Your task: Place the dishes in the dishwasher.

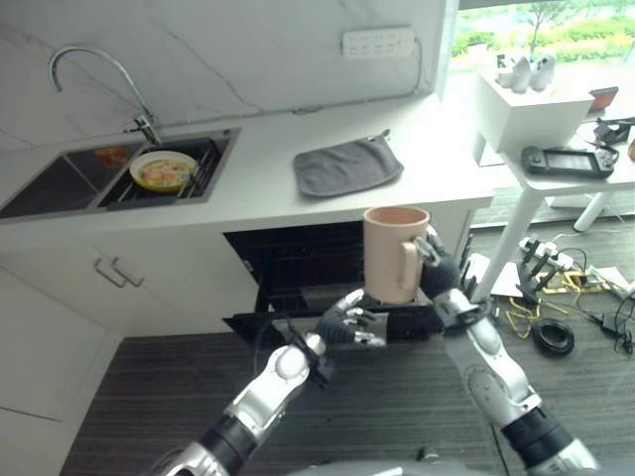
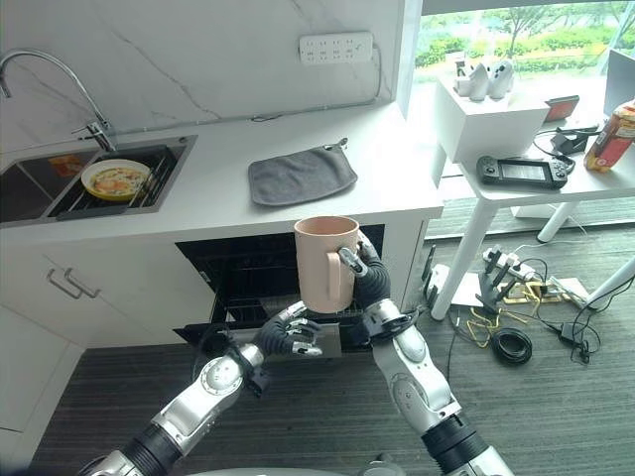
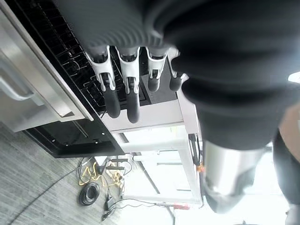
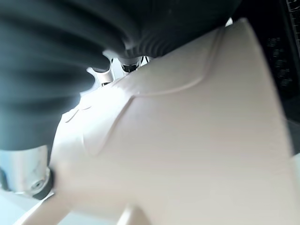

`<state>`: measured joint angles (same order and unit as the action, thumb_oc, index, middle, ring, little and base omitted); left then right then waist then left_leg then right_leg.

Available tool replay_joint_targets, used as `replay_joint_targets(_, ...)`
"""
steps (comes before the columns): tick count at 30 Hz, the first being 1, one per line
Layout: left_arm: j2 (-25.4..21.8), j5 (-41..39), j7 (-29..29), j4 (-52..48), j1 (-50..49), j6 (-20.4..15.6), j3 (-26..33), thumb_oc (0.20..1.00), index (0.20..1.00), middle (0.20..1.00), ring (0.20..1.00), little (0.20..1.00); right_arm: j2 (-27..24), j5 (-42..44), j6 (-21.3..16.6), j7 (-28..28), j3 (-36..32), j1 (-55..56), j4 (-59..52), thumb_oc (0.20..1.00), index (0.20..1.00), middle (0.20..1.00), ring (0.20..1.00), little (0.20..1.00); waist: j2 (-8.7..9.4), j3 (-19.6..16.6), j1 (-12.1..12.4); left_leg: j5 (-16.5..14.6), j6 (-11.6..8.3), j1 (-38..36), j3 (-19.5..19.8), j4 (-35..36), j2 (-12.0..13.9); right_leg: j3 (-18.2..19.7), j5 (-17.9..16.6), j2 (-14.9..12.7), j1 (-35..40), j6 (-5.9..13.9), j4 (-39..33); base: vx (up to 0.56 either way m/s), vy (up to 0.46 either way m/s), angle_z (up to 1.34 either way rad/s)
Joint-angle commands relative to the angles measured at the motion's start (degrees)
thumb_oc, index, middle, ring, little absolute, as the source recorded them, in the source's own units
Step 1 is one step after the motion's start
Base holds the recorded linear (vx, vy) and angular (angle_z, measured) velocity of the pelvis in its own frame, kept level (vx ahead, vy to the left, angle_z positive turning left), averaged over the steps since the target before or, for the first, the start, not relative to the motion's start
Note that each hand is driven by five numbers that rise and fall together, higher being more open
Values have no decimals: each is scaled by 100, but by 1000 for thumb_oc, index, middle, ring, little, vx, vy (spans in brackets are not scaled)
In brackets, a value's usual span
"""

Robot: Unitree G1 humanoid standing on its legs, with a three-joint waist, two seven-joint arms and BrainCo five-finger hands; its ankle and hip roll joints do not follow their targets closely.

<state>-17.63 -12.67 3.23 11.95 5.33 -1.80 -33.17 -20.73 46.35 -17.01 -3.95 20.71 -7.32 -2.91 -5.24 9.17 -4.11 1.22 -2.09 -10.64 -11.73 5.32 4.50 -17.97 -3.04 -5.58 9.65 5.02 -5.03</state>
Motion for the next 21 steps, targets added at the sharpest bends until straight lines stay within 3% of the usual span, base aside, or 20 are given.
replay_joint_targets(1,-163,-391,-290,-147,135,-478,244,1000,1000,1000,1000,1000,264,310,-690,36,-332,-184,-628,200,200,200,200,200,348,22,35,-472,168,-258,-313,-132,-98,499,486,-166,81,174,362,0,0,0)
replay_joint_targets(5,-251,-193,-658,-207,-290,-906,726,1000,1000,1000,1000,1000,329,1130,-540,-295,-854,248,-792,200,200,200,200,200,399,32,26,-482,177,-218,-309,-158,-81,491,500,-142,33,156,400,11,-50,0)
replay_joint_targets(10,-504,528,-1210,-380,-404,-1485,1180,1000,1000,1000,1000,1000,361,1322,-307,-811,-969,566,-625,200,200,200,200,200,455,115,33,-540,107,-51,-224,-506,41,512,619,-27,-53,7,518,1,-170,3)
replay_joint_targets(12,-620,901,-1543,-428,-481,-1679,1320,1000,1000,1000,1000,1000,321,1381,-194,-1017,-956,595,-518,200,200,200,200,200,511,180,49,-722,69,153,-181,-1157,108,556,674,7,-113,-107,646,9,-215,21)
replay_joint_targets(13,-704,1147,-1699,-484,-565,-1895,1452,1000,1000,1000,1000,1000,274,1324,-132,-1161,-997,629,-505,200,200,200,200,200,566,296,113,-622,-4,733,73,-2295,175,660,688,60,-156,-250,740,-2,-168,40)
replay_joint_targets(14,-738,1193,-1744,-530,-595,-1942,1517,1000,1000,1000,1000,1000,240,1258,-129,-1192,-1011,644,-504,200,200,200,200,200,565,343,144,-398,-55,986,203,-2541,211,709,678,103,-172,-304,757,15,-43,59)
replay_joint_targets(16,-797,1011,-1720,-523,-676,-2158,1639,1000,1000,1000,1000,1000,170,1163,-177,-1180,-972,593,-474,200,200,200,200,200,438,408,149,19,-139,1029,183,-1717,368,753,734,156,-210,-276,824,100,199,32)
replay_joint_targets(17,-797,1011,-1720,-523,-676,-2158,1639,1000,1000,1000,1000,1000,170,1163,-177,-1180,-972,593,-474,200,200,200,200,200,438,408,149,19,-139,1029,183,-1717,368,753,734,156,-210,-276,824,200,507,-12)
replay_joint_targets(18,-799,1135,-1748,-480,-648,-2280,1599,1000,1000,1000,1000,1000,146,1109,-307,-1035,-935,515,-485,200,200,200,200,200,354,435,193,383,-258,1087,342,-1002,495,730,779,51,-109,-194,759,167,482,6)
replay_joint_targets(21,-811,1160,-1787,-339,-539,-2270,1567,1000,1000,1000,1000,1000,114,1276,-235,-1000,-946,508,-487,200,200,200,200,200,315,364,181,114,-190,851,361,-671,357,641,709,-244,-112,25,720,170,488,13)
